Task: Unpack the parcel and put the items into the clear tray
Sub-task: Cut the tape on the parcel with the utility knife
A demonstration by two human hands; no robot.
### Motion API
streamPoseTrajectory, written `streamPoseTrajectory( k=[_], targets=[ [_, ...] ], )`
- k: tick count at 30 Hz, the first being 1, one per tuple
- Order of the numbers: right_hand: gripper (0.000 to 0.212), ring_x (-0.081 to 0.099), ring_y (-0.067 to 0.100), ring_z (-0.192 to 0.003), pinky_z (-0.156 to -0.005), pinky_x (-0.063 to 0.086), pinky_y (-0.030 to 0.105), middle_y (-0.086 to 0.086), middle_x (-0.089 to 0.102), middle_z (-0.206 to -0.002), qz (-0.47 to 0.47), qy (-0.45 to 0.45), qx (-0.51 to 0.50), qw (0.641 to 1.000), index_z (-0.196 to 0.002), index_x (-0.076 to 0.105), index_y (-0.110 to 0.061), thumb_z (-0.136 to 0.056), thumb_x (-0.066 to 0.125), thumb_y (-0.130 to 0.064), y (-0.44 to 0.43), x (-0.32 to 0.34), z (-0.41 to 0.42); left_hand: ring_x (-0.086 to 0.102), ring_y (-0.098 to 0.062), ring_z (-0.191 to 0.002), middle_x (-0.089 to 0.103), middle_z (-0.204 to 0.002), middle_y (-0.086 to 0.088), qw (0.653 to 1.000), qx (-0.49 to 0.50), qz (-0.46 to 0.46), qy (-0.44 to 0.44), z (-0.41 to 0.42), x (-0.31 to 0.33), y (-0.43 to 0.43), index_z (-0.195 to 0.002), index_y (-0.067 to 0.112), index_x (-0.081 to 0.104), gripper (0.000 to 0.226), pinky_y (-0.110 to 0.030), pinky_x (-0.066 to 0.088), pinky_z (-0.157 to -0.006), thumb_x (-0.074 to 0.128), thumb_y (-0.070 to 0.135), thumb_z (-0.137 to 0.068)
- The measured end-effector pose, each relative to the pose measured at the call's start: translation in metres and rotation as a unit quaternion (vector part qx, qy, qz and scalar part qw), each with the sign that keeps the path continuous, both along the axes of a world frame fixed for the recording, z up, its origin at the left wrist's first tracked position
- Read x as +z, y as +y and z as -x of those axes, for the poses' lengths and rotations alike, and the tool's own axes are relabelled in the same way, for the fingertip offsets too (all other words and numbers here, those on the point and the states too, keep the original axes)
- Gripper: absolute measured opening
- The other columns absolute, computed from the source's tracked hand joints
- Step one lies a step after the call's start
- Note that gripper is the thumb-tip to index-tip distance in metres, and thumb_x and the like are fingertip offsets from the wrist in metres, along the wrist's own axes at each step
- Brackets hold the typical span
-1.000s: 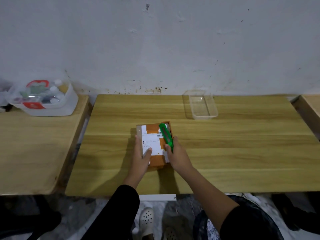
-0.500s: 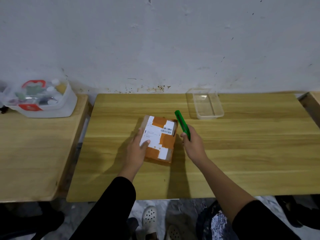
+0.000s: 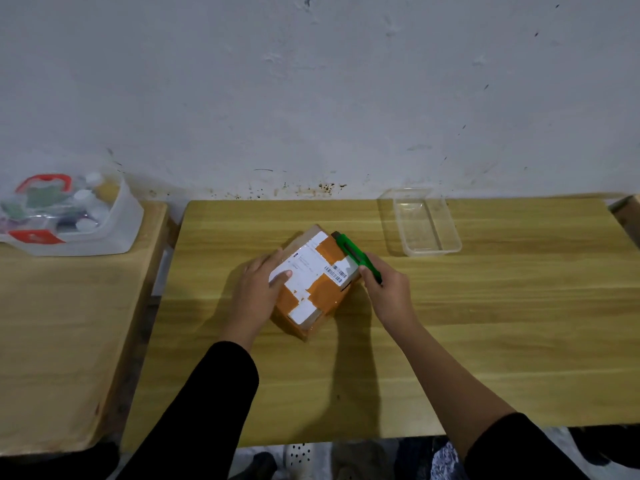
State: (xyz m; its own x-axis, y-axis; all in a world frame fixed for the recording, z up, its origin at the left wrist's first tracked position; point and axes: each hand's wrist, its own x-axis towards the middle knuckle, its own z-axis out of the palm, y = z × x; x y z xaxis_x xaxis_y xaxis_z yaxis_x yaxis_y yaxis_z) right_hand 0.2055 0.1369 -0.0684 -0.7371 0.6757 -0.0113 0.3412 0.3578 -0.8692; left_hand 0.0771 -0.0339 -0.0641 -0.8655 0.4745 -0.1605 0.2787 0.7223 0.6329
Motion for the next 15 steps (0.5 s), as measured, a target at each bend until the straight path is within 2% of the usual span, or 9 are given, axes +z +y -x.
streamPoseTrajectory(
  k=[2, 4, 6, 8, 11, 14, 15],
  targets=[
    [0.032, 0.044, 0.004, -0.049, -0.044, 0.032, 0.013, 0.006, 0.061, -0.067, -0.005, 0.001, -0.003, 1.000, -0.122, 0.059, -0.021, -0.093, 0.051, -0.013, 0.001, 0.002, 0.003, 0.022, -0.026, -0.140, 0.028, -0.151, -0.008, 0.997, 0.067, 0.016, 0.024, -0.001, -0.001, 0.007, -0.142, 0.020, 0.037, 0.051, -0.043, 0.031, -0.109, 0.045, 0.036, -0.095],
    [0.032, 0.044, 0.005, -0.050, -0.044, 0.034, 0.012, 0.005, 0.063, -0.072, 0.000, -0.003, 0.004, 1.000, -0.123, 0.058, -0.021, -0.093, 0.050, -0.014, 0.001, 0.005, 0.007, 0.012, -0.027, -0.143, 0.012, -0.156, -0.009, 0.989, 0.148, 0.007, 0.011, -0.012, -0.001, 0.015, -0.143, 0.017, 0.033, 0.052, -0.046, 0.031, -0.109, 0.042, 0.037, -0.096],
    [0.033, 0.049, 0.001, -0.051, -0.045, 0.035, 0.009, -0.001, 0.062, -0.072, 0.004, -0.008, 0.006, 1.000, -0.125, 0.057, -0.018, -0.093, 0.050, -0.014, 0.002, 0.008, 0.011, 0.010, -0.028, -0.144, -0.001, -0.157, -0.009, 0.973, 0.226, -0.039, -0.034, -0.023, 0.001, 0.023, -0.146, 0.016, 0.025, 0.056, -0.043, 0.031, -0.108, 0.041, 0.036, -0.097],
    [0.033, 0.050, -0.007, -0.051, -0.044, 0.035, 0.008, -0.006, 0.059, -0.069, 0.002, -0.011, 0.006, 1.000, -0.126, 0.056, -0.017, -0.093, 0.050, -0.013, 0.003, 0.009, 0.013, 0.011, -0.028, -0.143, -0.005, -0.157, -0.011, 0.951, 0.280, -0.099, -0.087, -0.030, 0.003, 0.029, -0.148, 0.016, 0.014, 0.060, -0.038, 0.032, -0.106, 0.041, 0.033, -0.097],
    [0.033, 0.051, -0.005, -0.052, -0.045, 0.035, 0.007, -0.002, 0.061, -0.072, -0.007, -0.017, 0.014, 1.000, -0.125, 0.057, -0.017, -0.093, 0.051, -0.014, 0.006, 0.010, 0.015, 0.016, -0.024, -0.142, 0.002, -0.157, -0.011, 0.945, 0.279, -0.142, -0.092, -0.038, 0.008, 0.031, -0.149, 0.015, 0.005, 0.061, -0.030, 0.033, -0.100, 0.038, 0.029, -0.099],
    [0.034, 0.046, 0.003, -0.051, -0.045, 0.037, 0.008, 0.000, 0.060, -0.074, -0.021, -0.029, 0.021, 0.999, -0.127, 0.055, -0.018, -0.093, 0.050, -0.014, 0.009, 0.014, 0.015, 0.024, -0.023, -0.138, 0.004, -0.157, -0.009, 0.952, 0.255, -0.142, -0.089, -0.037, 0.009, 0.028, -0.149, 0.014, 0.004, 0.061, -0.018, 0.034, -0.080, 0.035, 0.029, -0.099],
    [0.034, 0.045, 0.003, -0.052, -0.045, 0.038, 0.008, 0.001, 0.060, -0.074, -0.027, -0.031, 0.023, 0.999, -0.127, 0.055, -0.017, -0.094, 0.050, -0.014, 0.010, 0.015, 0.016, 0.025, -0.022, -0.138, 0.004, -0.157, -0.008, 0.955, 0.246, -0.138, -0.091, -0.035, 0.010, 0.027, -0.149, 0.015, 0.004, 0.060, -0.017, 0.033, -0.078, 0.035, 0.030, -0.099]
  ],
)
